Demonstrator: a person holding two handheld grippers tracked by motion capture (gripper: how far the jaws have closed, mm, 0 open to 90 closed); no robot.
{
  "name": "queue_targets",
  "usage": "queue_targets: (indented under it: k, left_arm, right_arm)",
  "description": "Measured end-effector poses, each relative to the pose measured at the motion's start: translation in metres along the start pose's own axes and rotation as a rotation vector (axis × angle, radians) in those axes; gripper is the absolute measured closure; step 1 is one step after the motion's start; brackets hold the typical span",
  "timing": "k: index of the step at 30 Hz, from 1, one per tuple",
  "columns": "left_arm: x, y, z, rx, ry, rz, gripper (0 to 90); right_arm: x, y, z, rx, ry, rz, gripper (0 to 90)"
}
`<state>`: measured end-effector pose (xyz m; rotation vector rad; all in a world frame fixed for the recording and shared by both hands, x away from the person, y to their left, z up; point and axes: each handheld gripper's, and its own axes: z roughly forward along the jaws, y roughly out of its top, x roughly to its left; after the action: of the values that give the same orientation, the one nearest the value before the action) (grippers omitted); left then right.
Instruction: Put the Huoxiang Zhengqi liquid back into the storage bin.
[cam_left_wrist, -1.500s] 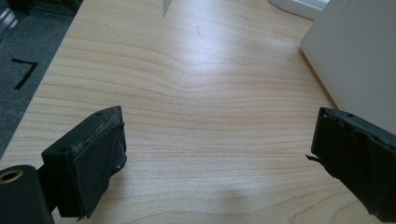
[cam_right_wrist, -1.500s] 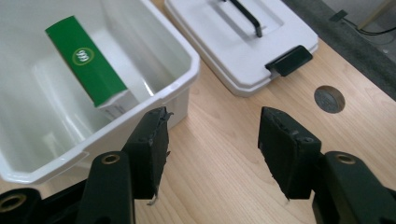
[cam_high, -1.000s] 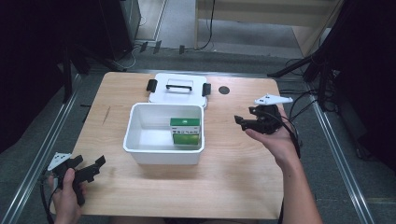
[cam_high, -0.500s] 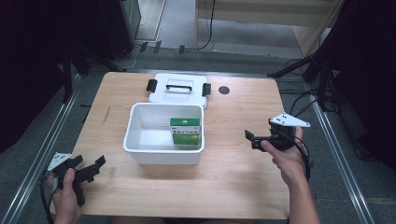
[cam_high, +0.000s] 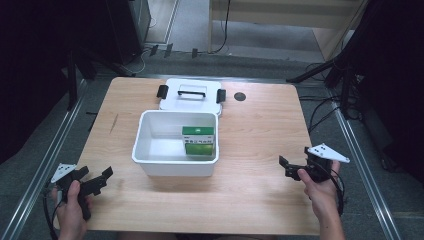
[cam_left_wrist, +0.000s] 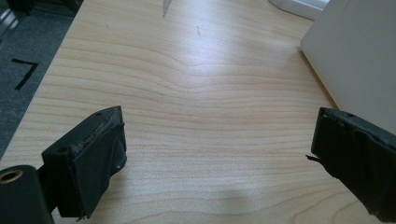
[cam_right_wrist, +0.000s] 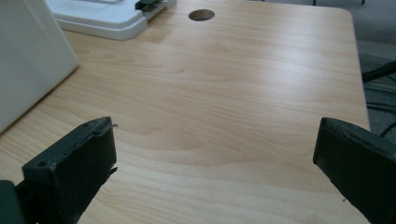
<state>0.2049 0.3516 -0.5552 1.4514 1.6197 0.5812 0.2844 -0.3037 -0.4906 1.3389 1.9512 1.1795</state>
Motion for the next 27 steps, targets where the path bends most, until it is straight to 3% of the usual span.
queue_targets:
  k: [8,22,27]
  left_arm:
    - [0.0,0.0,0.0,0.002,0.0,0.001,4.0]
    - [0.0,0.0,0.0,0.0,0.002,-0.001,4.0]
    - [0.0,0.0,0.0,0.002,0.001,0.002,4.0]
  right_arm:
    - [-0.009,-0.032,-0.011,0.005,-0.044,0.022,0.0]
    - [-0.023,-0.073,-0.035,0.022,-0.068,0.082,0.0]
    - [-0.025,-0.086,-0.046,0.005,-0.068,0.102,0.0]
